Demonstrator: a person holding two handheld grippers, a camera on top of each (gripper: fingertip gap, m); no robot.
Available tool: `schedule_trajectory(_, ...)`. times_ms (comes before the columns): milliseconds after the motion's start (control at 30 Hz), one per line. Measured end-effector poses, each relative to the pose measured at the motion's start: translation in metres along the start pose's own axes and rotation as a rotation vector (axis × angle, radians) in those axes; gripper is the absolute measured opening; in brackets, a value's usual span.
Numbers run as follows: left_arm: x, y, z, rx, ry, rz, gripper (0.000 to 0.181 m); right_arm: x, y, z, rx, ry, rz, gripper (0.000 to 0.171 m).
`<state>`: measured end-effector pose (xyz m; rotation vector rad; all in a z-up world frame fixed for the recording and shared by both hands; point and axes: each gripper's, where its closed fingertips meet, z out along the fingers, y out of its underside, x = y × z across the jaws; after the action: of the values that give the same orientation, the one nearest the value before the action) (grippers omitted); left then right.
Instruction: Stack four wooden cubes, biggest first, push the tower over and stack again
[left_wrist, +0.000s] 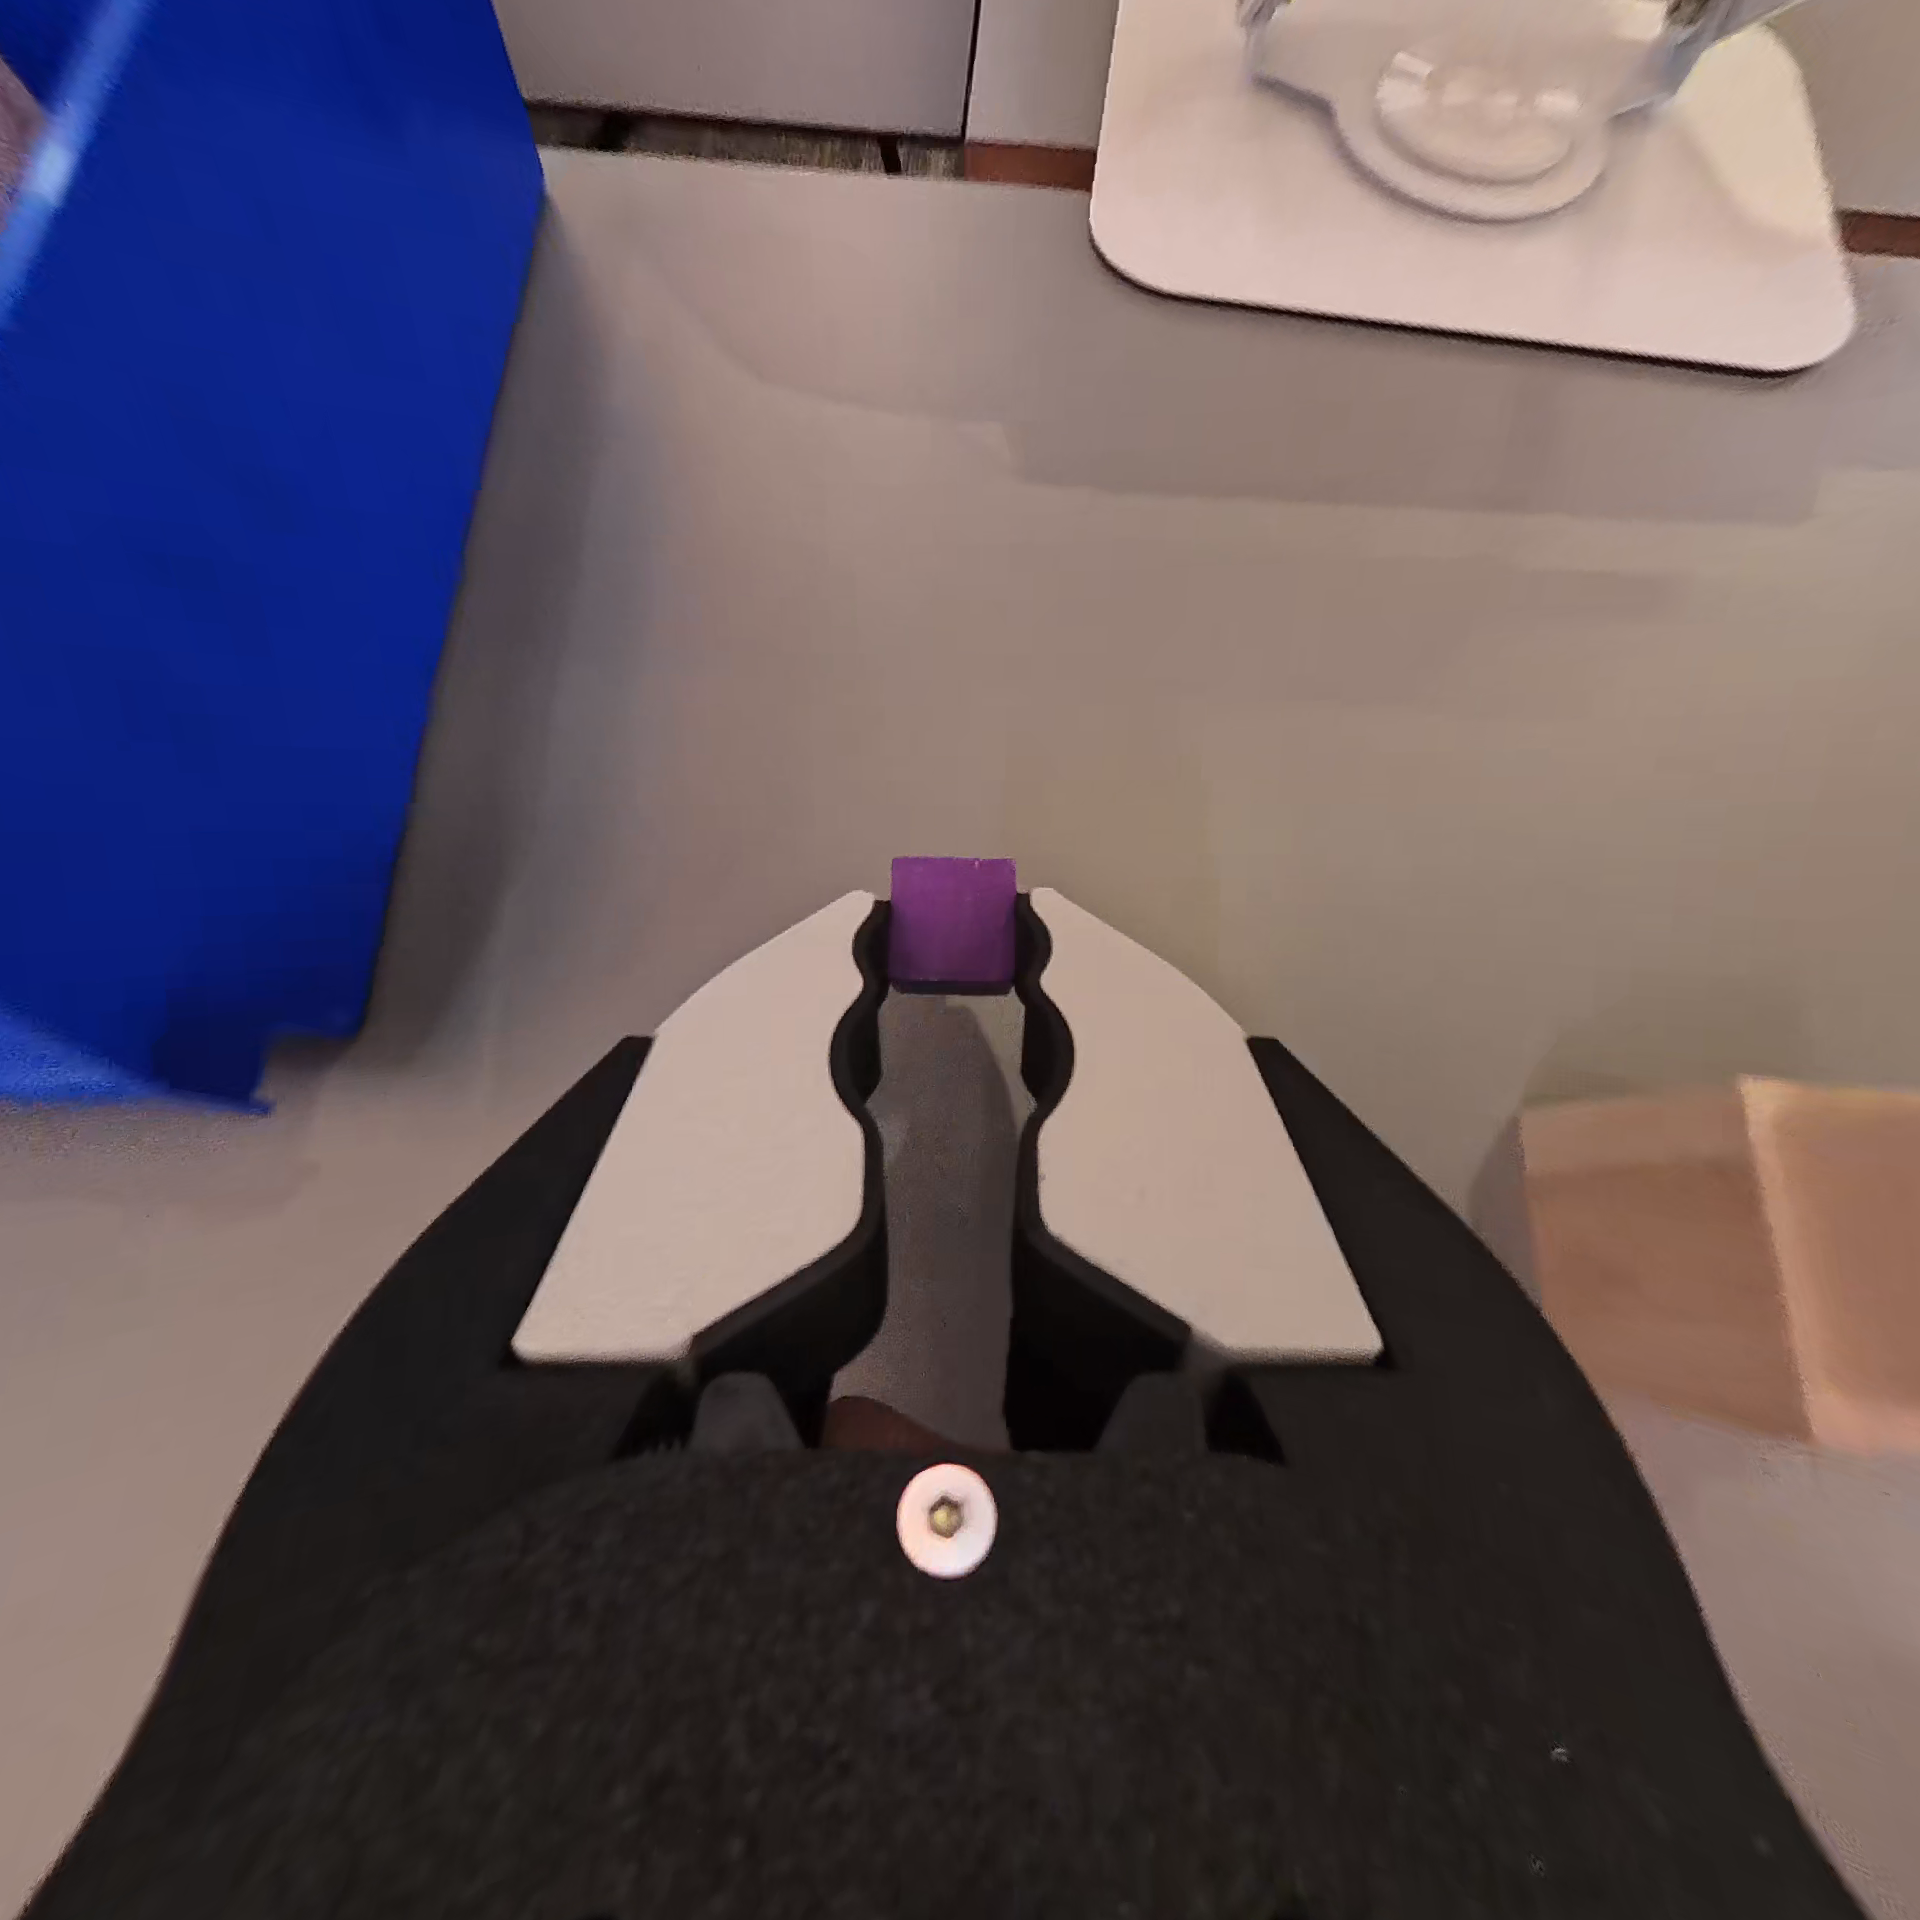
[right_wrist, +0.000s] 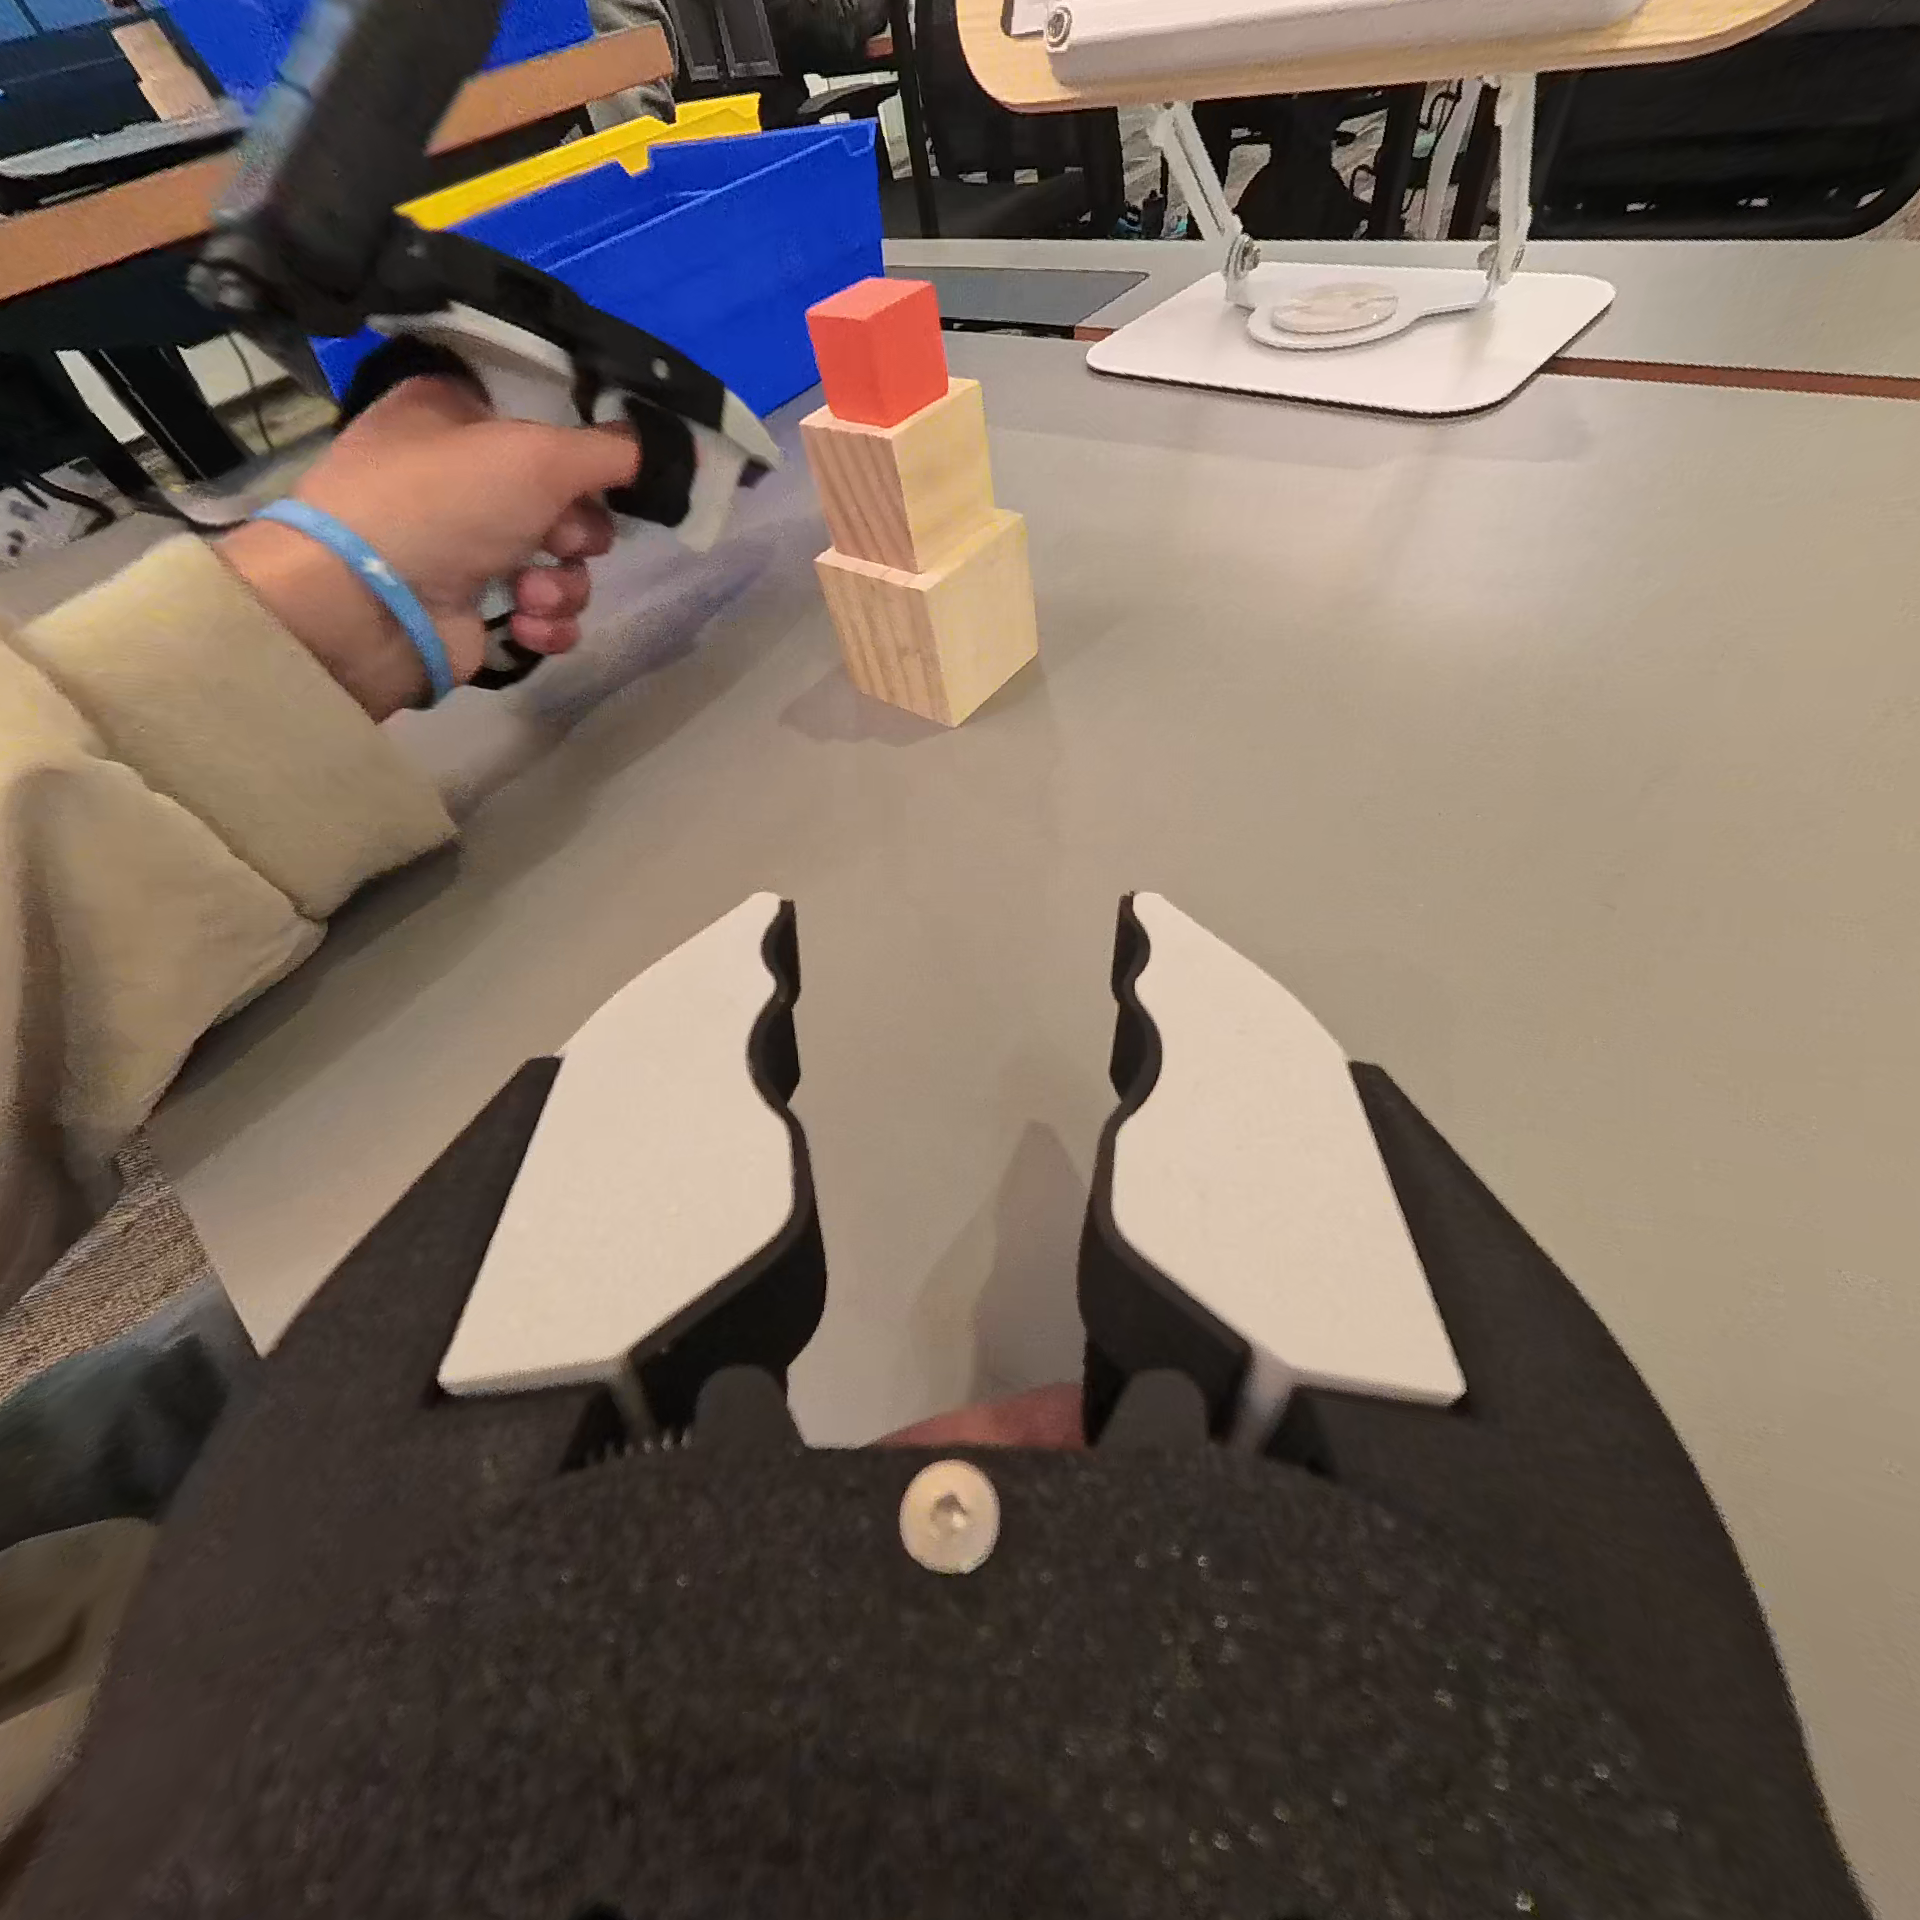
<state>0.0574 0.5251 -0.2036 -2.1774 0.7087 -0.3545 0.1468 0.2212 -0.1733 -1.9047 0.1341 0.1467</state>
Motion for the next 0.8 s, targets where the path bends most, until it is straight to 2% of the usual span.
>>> schedule_trajectory(167, 0.011, 0.004, -0.053, 0.120, 0.037, 0.059, 0.022, -0.001, 0.001, 0.002, -0.009, 0.004, -0.007, 0.056)
schedule_trajectory(367, 0.025, 0.036, -0.101, 0.145, 0.129, 0.139, 0.022, -0.001, 0.000, 0.001, -0.002, 0.013, -0.010, 0.055)
schedule_trajectory(433, 0.036, 0.035, -0.112, 0.181, 0.186, 0.226, 0.022, 0.000, 0.000, 0.001, -0.001, 0.015, -0.010, 0.055)
schedule_trajectory(533, 0.056, 0.016, -0.128, 0.248, 0.283, 0.452, 0.022, -0.001, 0.000, 0.001, -0.004, 0.017, -0.016, 0.055)
schedule_trajectory(700, 0.101, -0.036, -0.138, 0.250, 0.566, 0.840, 0.022, -0.003, 0.003, 0.004, -0.026, 0.016, -0.033, 0.054)
schedule_trajectory(800, 0.128, -0.041, -0.140, 0.111, 0.857, 0.991, 0.022, -0.003, 0.003, 0.004, -0.029, 0.015, -0.035, 0.054)
